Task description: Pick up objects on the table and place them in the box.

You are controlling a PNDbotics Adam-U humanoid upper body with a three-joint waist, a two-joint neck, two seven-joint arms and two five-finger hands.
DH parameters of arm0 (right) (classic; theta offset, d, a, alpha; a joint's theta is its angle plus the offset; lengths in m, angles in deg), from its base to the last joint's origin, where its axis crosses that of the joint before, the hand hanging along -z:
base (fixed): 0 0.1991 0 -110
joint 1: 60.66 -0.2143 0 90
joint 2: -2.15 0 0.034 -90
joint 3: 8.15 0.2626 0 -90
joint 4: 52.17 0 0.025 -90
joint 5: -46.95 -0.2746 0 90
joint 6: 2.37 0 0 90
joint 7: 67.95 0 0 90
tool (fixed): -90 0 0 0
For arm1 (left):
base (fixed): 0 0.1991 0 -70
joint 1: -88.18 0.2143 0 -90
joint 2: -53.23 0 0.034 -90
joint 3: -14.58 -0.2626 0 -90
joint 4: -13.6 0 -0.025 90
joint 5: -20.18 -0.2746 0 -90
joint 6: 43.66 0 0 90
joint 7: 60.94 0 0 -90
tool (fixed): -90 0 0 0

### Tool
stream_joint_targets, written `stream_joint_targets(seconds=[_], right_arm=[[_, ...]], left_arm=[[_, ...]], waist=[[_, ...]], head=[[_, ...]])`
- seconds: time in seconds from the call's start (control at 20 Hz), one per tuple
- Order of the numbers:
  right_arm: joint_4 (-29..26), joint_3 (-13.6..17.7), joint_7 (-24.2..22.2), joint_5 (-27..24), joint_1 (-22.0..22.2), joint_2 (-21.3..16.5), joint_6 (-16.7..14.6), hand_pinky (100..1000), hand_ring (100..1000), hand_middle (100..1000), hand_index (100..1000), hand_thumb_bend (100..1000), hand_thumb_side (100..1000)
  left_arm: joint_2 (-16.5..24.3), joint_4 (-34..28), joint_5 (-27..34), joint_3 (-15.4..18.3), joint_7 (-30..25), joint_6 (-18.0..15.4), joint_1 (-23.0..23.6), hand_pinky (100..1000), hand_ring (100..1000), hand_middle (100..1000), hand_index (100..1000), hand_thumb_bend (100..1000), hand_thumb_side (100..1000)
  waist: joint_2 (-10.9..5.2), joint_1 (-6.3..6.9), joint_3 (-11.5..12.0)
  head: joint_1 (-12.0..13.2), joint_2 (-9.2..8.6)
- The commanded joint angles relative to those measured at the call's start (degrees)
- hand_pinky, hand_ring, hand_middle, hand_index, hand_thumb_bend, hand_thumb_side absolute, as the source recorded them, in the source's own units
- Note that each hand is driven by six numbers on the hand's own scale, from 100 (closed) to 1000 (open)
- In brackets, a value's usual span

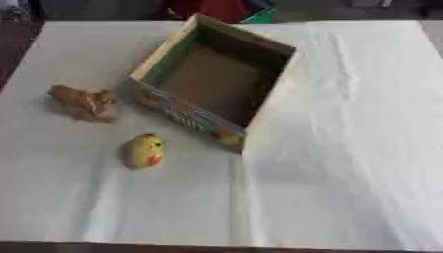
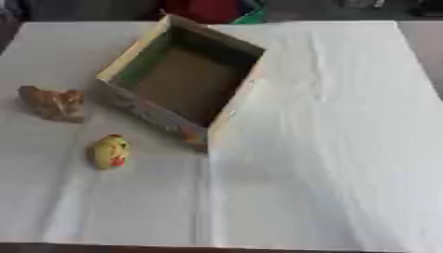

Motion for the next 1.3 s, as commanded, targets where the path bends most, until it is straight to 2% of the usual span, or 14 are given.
stream_joint_targets(seconds=[0.05, 0.3, 0.45, 0.8, 0.9, 1.05, 1.2, 1.25, 1.3], right_arm=[[-0.80, 0.79, -0.15, -0.27, -0.27, -1.34, -0.13, 692, 1000, 759, 875, 100, 1000], [-0.80, 0.77, -0.32, -0.15, -0.24, -1.21, -0.02, 692, 1000, 759, 875, 100, 1000], [-0.80, 0.80, -0.37, -0.16, -0.15, -1.03, 0.07, 692, 1000, 758, 875, 100, 1000], [-0.80, 0.78, -0.31, -0.39, -0.02, -1.09, -0.06, 693, 1000, 758, 875, 100, 1000], [-0.80, 0.75, -0.28, -0.45, 0.11, -1.23, -0.03, 693, 1000, 758, 874, 100, 1000], [-0.80, 0.63, -0.31, -0.54, 0.19, -1.47, 0.02, 693, 1000, 759, 874, 100, 1000], [-0.80, 0.57, -0.27, -0.66, 0.12, -1.69, -0.05, 693, 1000, 759, 874, 100, 1000], [-0.80, 0.53, -0.26, -0.68, 0.04, -1.82, -0.09, 694, 1000, 759, 873, 100, 1000], [-0.80, 0.47, -0.24, -0.72, -0.08, -2.05, -0.16, 694, 1000, 759, 873, 100, 1000]], left_arm=[[1.00, -1.11, 0.00, 0.05, 0.00, -0.05, -0.54, 590, 677, 747, 821, 100, 972], [2.13, -1.11, -0.65, 0.12, 0.03, -0.11, -0.55, 590, 679, 748, 822, 100, 956], [4.43, -1.11, -1.39, 0.21, 0.27, -0.31, -0.73, 588, 682, 749, 824, 100, 939], [12.44, -1.11, -5.00, 1.52, 0.37, 1.59, -0.72, 583, 694, 752, 832, 100, 855], [15.15, -1.11, -6.65, 2.43, -0.41, 1.90, -1.16, 581, 707, 753, 832, 100, 763], [19.44, -1.11, -9.29, 3.71, -2.81, 3.16, -1.29, 585, 720, 756, 834, 100, 710], [23.36, -1.11, -11.70, 3.78, -5.19, 5.20, -1.17, 588, 722, 757, 838, 100, 728], [24.67, -1.11, -12.51, 3.58, -6.00, 5.67, -1.31, 611, 732, 757, 851, 182, 800], [26.05, -1.11, -13.36, 2.76, -6.85, 5.47, -1.47, 612, 733, 757, 852, 191, 802]], waist=[[-0.64, -0.03, 0.03], [-0.30, 0.03, -0.05], [-0.36, 0.02, -0.30], [-1.04, -0.08, -0.73], [-1.38, 0.10, -0.72], [-1.85, 0.40, -0.85], [-2.12, 0.47, -1.16], [-2.24, 0.55, -1.29], [-2.37, 0.66, -1.41]], head=[[0.12, -0.32], [0.10, -0.05], [-1.19, 0.49], [-1.14, 0.84], [-1.04, 1.02], [-0.78, 1.05], [-0.63, 1.09], [-0.48, 1.23], [-0.34, 1.35]])
